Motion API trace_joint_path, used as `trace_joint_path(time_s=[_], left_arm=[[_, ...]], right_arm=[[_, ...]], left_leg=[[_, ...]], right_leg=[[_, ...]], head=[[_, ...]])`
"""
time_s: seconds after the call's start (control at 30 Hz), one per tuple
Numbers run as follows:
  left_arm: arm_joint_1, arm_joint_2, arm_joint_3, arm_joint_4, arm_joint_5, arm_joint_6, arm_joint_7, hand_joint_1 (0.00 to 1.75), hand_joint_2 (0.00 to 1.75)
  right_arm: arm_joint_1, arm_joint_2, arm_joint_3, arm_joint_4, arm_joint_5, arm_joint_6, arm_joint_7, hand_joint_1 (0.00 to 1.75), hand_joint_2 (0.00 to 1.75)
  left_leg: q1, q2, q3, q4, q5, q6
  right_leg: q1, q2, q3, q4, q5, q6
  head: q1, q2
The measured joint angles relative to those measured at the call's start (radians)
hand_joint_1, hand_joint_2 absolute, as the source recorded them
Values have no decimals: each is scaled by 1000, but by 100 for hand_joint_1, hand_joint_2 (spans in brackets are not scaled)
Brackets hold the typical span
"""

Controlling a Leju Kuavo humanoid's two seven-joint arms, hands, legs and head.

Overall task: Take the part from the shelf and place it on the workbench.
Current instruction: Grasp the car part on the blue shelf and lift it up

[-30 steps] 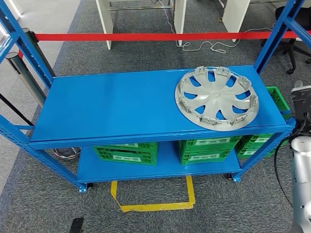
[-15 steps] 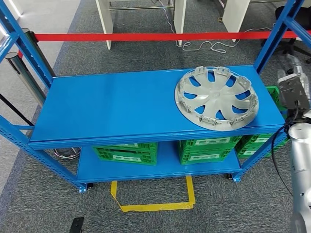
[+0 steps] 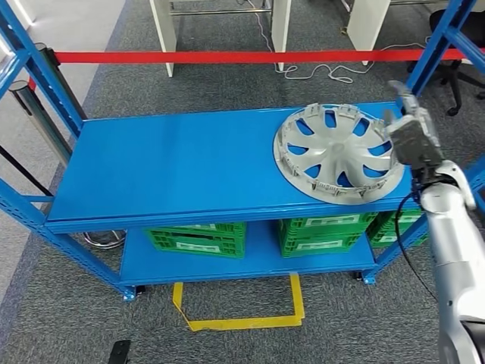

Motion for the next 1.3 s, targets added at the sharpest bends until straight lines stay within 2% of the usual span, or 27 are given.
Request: trace_joint_path(time_s=[0.07,0.2,0.3,0.47,0.6,0.8,0.97,1.13,1.3], left_arm=[[-3,0,0,0,0,1,0,0,175],[-5,0,0,0,0,8,8,0,0],[-1,1,0,0,0,15,13,0,0],[-1,1,0,0,0,20,14,0,0],[-1,2,0,0,0,20,15,0,0],[-1,5,0,0,-12,27,33,0,0],[0,6,0,0,-15,31,38,0,0],[1,8,0,0,-17,35,39,0,0],[3,11,0,0,-34,37,49,0,0]], right_arm=[[0,24,54,-18,25,-27,37,0,0],[6,37,168,-37,97,-116,58,0,0],[25,29,223,-49,136,-158,43,0,0],[54,16,265,-63,151,-169,40,0,0],[60,10,281,-66,161,-171,45,0,175],[58,-31,338,-5,331,-172,136,0,175],[42,-70,364,132,362,-146,129,0,175],[15,-93,387,257,411,-137,170,0,175],[5,-118,396,339,418,-132,176,0,175]], left_leg=[[0,1,1,0,0,0],[0,-3,1,0,1,0],[0,-3,1,0,1,0],[0,-3,0,0,1,0],[0,-3,0,1,1,0],[0,-4,0,1,1,1],[0,-4,-1,2,1,1],[0,-4,-1,2,1,1],[0,-4,-1,2,1,1]], right_leg=[[0,1,-1,0,0,0],[1,-4,-1,0,0,0],[1,-4,0,0,0,0],[1,-4,-1,0,0,0],[0,-4,-1,0,0,0],[0,-5,0,-1,0,0],[0,-5,0,-1,0,0],[0,-5,-1,-1,0,0],[0,-5,-1,-1,0,0]], head=[[0,0],[0,0],[0,0],[0,0],[0,0],[0,0],[0,0],[0,0],[0,0]])
